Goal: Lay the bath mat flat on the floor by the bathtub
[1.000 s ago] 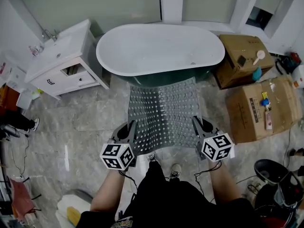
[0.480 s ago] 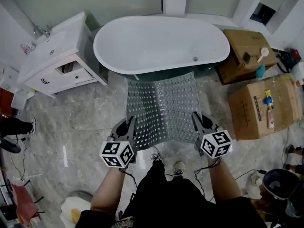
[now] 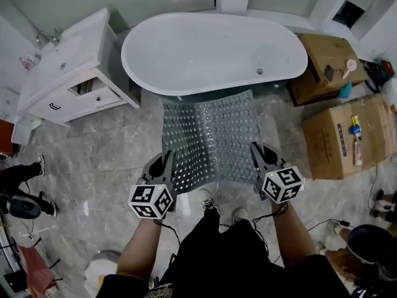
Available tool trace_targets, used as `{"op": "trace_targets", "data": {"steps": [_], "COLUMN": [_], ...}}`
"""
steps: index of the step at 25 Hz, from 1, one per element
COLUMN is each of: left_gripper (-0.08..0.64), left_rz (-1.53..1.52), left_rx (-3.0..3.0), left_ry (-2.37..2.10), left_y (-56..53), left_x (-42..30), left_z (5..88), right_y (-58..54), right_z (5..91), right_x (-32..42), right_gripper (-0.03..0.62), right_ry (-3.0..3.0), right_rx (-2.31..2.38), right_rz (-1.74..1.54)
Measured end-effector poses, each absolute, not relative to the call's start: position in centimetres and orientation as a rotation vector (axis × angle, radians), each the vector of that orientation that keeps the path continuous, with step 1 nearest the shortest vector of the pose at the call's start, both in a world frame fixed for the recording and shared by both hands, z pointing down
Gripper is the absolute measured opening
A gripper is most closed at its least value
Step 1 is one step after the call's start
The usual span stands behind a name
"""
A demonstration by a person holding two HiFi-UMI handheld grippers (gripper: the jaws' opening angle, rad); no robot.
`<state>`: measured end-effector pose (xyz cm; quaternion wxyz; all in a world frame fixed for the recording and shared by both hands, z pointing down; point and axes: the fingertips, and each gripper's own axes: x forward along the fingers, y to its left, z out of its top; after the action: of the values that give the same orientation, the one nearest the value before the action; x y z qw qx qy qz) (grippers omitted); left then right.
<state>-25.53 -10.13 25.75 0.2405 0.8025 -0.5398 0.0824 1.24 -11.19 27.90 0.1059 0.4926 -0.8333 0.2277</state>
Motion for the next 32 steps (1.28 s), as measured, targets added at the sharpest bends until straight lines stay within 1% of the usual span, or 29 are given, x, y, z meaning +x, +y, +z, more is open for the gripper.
{"op": "trace_targets", "data": {"steps": [7,14,24,32], "left_gripper": [0.03,0.03,0.029,0.031], "left_rz": [0.246,0.253,0.275,0.284], "left_rx": [2.205,2.21,2.156,2.095], "left_ry": [-1.495,-1.507,-1.57,-1.6], "left_y": [-11.9,-13.8,-15.9,-17.6], "left_x": [-26.5,-24.5,-18.4,-13.6], "left_z": [27.1,28.6,34.6,41.4], "right_y": [-12.9,-14.6,-17.8,-20.3], "right_z": [29.3,31.3,37.2,43.2], "right_x": [0.1,2.2,9.1,14.3], "right_gripper": [0.031,0.031,0.031,0.031], "right_ry": [-2.463,-2.462,-2.474,-2.457], "right_rx": [1.429,1.42,1.351,1.301], "right_rz": [0.668,0.672,0.668,0.652]}}
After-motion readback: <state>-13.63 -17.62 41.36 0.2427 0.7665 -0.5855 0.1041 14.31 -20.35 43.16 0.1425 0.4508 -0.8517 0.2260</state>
